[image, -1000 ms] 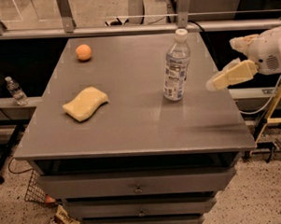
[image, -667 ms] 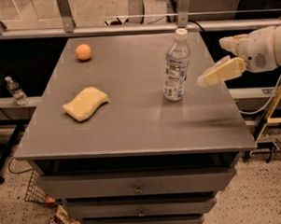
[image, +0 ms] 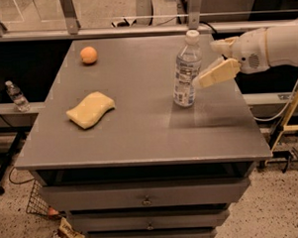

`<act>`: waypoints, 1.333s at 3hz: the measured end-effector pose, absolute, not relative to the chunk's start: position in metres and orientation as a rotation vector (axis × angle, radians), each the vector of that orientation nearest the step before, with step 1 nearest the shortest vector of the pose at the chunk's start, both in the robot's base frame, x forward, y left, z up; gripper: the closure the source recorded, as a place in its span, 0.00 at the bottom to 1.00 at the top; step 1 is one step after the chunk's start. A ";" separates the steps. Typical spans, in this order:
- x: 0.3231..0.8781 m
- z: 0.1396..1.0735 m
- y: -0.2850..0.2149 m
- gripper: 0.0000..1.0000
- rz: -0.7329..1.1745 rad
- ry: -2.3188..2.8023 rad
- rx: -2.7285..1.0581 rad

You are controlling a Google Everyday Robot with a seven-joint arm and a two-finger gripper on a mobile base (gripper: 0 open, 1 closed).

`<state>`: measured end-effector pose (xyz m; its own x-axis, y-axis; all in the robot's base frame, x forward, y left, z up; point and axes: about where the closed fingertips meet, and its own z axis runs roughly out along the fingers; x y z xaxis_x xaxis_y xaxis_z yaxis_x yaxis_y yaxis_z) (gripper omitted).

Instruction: Knock blue plastic bottle over

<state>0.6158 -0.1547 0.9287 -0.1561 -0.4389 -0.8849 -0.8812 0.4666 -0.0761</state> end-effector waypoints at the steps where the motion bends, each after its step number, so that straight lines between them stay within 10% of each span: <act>1: 0.620 0.927 -0.138 0.00 0.629 1.757 -1.162; 4: 0.620 0.931 -0.117 0.61 0.644 1.746 -1.220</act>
Offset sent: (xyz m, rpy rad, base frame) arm 0.0053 0.0378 0.0014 -0.0001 0.0089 0.0912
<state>0.6197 -0.1167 0.9312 -0.1250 -0.4621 -0.8780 -0.9217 0.3816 -0.0696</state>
